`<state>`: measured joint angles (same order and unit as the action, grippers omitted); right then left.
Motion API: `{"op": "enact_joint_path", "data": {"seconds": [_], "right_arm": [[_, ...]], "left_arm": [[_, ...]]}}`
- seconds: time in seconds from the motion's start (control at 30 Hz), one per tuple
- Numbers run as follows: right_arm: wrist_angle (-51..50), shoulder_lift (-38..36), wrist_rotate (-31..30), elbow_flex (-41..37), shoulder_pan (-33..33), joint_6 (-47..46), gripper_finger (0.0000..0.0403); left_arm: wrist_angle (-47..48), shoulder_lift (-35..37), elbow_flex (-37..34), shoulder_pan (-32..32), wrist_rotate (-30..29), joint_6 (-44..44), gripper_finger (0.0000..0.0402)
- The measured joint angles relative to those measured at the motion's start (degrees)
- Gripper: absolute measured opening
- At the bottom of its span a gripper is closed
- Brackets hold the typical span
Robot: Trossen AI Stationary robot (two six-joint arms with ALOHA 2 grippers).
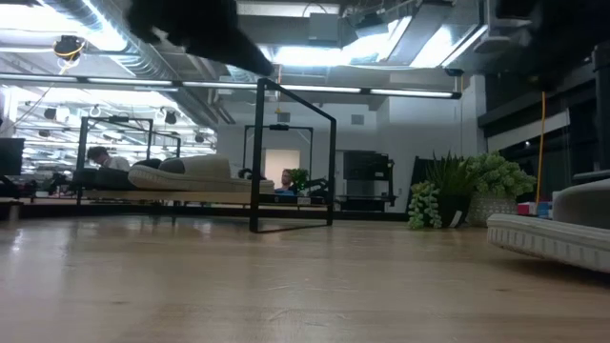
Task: Pick and place slides into the shelf
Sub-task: Put the gray slipper on the shelf
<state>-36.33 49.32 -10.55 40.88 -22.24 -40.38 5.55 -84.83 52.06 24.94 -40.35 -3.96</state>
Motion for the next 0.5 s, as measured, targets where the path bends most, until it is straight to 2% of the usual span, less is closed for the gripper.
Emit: {"op": "enact_joint_path", "data": {"seconds": [0.13, 0.23, 0.4, 0.5], "right_arm": [[-1.3, 1.4, -7.8, 0.0, -9.4, -10.3, 0.0002], [-0.3, 3.6, -10.9, 0.0, -14.9, -16.5, 0.0002], [-0.8, 7.6, -11.1, 0.0, -20.0, -28.8, 0.0002], [-0.8, 9.1, -8.7, 0.0, -21.6, -35.2, 0.0004]], "left_arm": [[-0.3, 3.8, -2.7, 2.6, 0.3, 1.5, 0.0], [-0.2, 6.5, -4.7, 4.2, 1.6, 2.0, 0.0], [-0.4, 7.9, -5.9, 5.2, 2.4, 2.0, 0.0], [-0.3, 7.7, -6.0, 5.1, 2.4, 2.0, 0.0]]}}
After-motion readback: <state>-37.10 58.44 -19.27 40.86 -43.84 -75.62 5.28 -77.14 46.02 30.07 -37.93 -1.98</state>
